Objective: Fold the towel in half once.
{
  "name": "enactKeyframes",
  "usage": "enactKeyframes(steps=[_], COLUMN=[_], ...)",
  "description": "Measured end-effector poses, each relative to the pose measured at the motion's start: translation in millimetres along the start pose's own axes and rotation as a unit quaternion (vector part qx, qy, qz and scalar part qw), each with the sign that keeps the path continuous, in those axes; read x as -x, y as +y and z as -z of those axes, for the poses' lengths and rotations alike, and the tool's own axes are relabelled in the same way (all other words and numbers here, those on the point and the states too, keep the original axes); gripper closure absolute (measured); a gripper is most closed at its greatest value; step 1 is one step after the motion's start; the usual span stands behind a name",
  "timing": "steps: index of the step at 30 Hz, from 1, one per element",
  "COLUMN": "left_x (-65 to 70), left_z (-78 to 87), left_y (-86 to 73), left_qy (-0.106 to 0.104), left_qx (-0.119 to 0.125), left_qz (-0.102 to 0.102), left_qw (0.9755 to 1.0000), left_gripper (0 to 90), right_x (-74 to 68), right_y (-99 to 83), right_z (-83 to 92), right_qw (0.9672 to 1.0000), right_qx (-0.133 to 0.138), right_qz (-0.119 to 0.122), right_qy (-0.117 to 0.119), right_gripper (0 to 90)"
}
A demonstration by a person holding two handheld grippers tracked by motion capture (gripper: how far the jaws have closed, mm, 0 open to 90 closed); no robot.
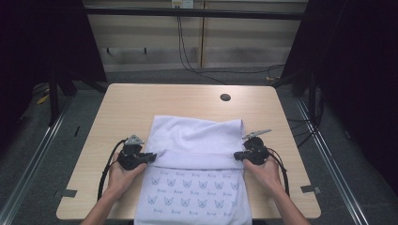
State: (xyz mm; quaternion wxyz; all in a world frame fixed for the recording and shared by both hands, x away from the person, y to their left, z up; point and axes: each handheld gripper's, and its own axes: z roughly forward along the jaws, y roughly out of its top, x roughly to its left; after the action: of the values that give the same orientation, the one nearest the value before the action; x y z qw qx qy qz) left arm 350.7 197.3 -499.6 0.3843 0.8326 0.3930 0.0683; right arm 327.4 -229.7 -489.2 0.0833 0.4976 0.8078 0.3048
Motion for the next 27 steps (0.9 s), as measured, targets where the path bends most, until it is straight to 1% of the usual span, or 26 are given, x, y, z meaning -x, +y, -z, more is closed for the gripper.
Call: enactKeyframes(steps=[1, 3, 5, 6, 7, 8, 9, 10, 12, 13, 14, 15, 16, 17, 18, 19, 20, 21, 22, 23, 24, 25, 26, 27], left_x=[-2.8, -7.6, -10.9, -11.6, -13.3, -14.7, -16.1, -18.1, -22.9, -25.5, -26.2, -26.2, -28.8, -30.2, -31.4, -33.5, -34.4, -34.1, -32.8, -29.2, -25.4, -22.5, -17.9, -13.1], left_z=[-2.7, -7.8, -13.0, -15.1, -17.5, -20.4, -24.7, -27.4, -33.9, -35.8, -36.8, -37.4, -35.6, -30.9, -22.2, -11.0, 0.9, 12.8, 24.7, 39.1, 50.5, 58.3, 68.1, 76.9], left_y=[2.9, 8.4, 13.2, 14.2, 16.3, 19.0, 23.0, 25.4, 33.0, 36.7, 40.2, 43.4, 47.4, 51.8, 57.8, 65.2, 73.5, 82.6, 91.8, 102.7, 110.2, 115.2, 120.7, 124.5], left_qy=[0.005, 0.005, 0.009, 0.009, 0.01, 0.011, 0.018, 0.018, 0.021, 0.023, 0.036, 0.046, 0.041, 0.034, 0.031, 0.029, 0.027, 0.029, 0.026, 0.023, 0.021, 0.019, 0.016, 0.016], left_qx=[0.002, 0.005, 0.011, 0.015, 0.016, 0.018, 0.022, 0.023, 0.024, 0.021, 0.024, 0.029, 0.027, 0.049, 0.071, 0.088, 0.108, 0.124, 0.141, 0.164, 0.181, 0.195, 0.207, 0.216], left_qz=[0.003, 0.019, 0.016, 0.021, 0.027, 0.031, 0.031, 0.034, 0.043, 0.046, 0.041, 0.036, 0.04, 0.053, 0.055, 0.054, 0.053, 0.044, 0.036, 0.028, 0.021, 0.017, 0.013, 0.004], left_qw=[1.0, 0.9998, 0.9998, 0.9996, 0.9995, 0.9993, 0.9991, 0.999, 0.9986, 0.9984, 0.9982, 0.9979, 0.998, 0.9968, 0.9955, 0.9942, 0.9924, 0.9909, 0.9889, 0.9858, 0.983, 0.9805, 0.9781, 0.9763], left_gripper=[85.0, 85.0, 84.8, 84.8, 84.8, 84.8, 84.8, 84.8, 84.8, 84.8, 84.9, 85.3, 85.6, 85.7, 86.0, 86.1, 86.1, 86.2, 86.2, 86.2, 86.2, 86.2, 86.2, 86.1], right_x=[1.8, 7.6, 13.9, 17.2, 18.9, 21.8, 24.8, 29.4, 36.3, 39.8, 42.5, 44.9, 46.3, 47.9, 50.6, 53.2, 54.5, 55.2, 56.0, 55.9, 54.1, 51.6, 49.2, 46.0], right_y=[2.9, 10.7, 19.1, 24.5, 27.8, 32.1, 36.3, 42.2, 50.1, 54.0, 57.2, 60.3, 63.4, 66.6, 69.9, 74.1, 79.6, 85.8, 92.2, 98.6, 106.2, 111.9, 115.3, 118.7], right_z=[-2.1, -7.4, -11.9, -14.7, -16.5, -19.7, -22.7, -26.2, -30.9, -33.2, -35.7, -37.3, -37.7, -35.6, -29.8, -20.8, -9.6, 3.1, 16.7, 31.1, 48.5, 61.5, 70.8, 82.3], right_qw=[1.0, 0.9999, 0.9997, 0.9995, 0.9993, 0.9991, 0.9987, 0.9982, 0.9973, 0.9966, 0.996, 0.9959, 0.9957, 0.9953, 0.9948, 0.9935, 0.9918, 0.9896, 0.9869, 0.9838, 0.9802, 0.9773, 0.9752, 0.972], right_qx=[0.001, 0.005, 0.005, 0.003, 0.003, 0.008, 0.01, 0.011, 0.014, 0.015, 0.019, 0.019, 0.02, 0.026, 0.046, 0.075, 0.098, 0.12, 0.144, 0.166, 0.189, 0.205, 0.216, 0.231], right_qz=[-0.002, -0.009, -0.015, -0.015, -0.015, -0.015, -0.019, -0.028, -0.039, -0.05, -0.059, -0.062, -0.061, -0.063, -0.072, -0.076, -0.075, -0.072, -0.068, -0.065, -0.058, -0.051, -0.046, -0.039], right_qy=[-0.003, -0.008, -0.018, -0.028, -0.033, -0.04, -0.046, -0.052, -0.06, -0.063, -0.065, -0.064, -0.068, -0.07, -0.056, -0.041, -0.034, -0.033, -0.026, -0.019, -0.017, -0.015, -0.015, -0.014], right_gripper=[87.1, 87.1, 87.0, 87.0, 87.0, 87.0, 87.0, 87.0, 87.0, 86.9, 86.9, 87.0, 87.0, 87.0, 87.1, 87.1, 87.1, 87.1, 87.1, 87.1, 87.1, 87.1, 87.1, 87.1])
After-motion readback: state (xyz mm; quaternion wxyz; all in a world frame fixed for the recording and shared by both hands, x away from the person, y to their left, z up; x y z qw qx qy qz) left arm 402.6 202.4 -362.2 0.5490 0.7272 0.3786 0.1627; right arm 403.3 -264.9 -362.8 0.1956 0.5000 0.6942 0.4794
